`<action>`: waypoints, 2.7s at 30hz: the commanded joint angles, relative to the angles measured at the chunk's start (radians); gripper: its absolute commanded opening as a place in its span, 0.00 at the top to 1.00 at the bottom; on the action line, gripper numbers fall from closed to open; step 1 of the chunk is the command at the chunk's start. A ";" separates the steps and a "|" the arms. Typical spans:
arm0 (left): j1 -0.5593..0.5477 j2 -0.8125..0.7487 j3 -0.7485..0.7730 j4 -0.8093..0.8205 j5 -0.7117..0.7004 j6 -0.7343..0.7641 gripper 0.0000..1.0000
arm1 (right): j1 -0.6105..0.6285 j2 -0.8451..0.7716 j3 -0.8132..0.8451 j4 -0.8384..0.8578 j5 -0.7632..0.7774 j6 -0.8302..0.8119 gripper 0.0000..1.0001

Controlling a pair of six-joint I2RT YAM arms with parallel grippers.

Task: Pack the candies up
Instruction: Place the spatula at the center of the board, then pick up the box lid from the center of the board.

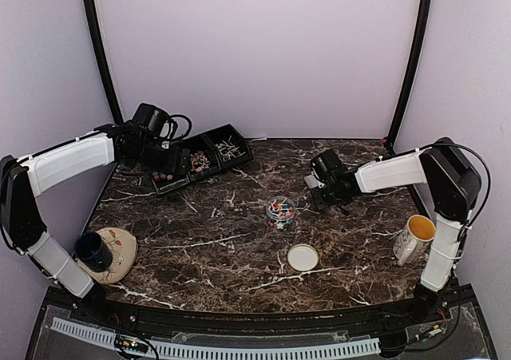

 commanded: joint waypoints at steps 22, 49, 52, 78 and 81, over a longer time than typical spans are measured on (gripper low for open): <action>-0.101 -0.123 -0.251 0.145 0.197 0.057 0.01 | -0.013 -0.134 0.048 -0.118 -0.092 -0.038 0.64; -0.101 -0.129 -0.270 0.166 0.224 0.051 0.01 | 0.103 -0.149 0.100 -0.046 -0.465 0.074 0.62; -0.100 -0.125 -0.267 0.167 0.227 0.052 0.01 | 0.103 -0.114 0.113 -0.036 -0.506 0.077 0.62; -0.100 -0.123 -0.271 0.166 0.234 0.049 0.01 | 0.115 -0.170 0.094 -0.082 -0.491 0.013 0.51; -0.099 -0.126 -0.271 0.169 0.243 0.048 0.01 | 0.118 -0.243 0.016 -0.115 -0.464 -0.025 0.47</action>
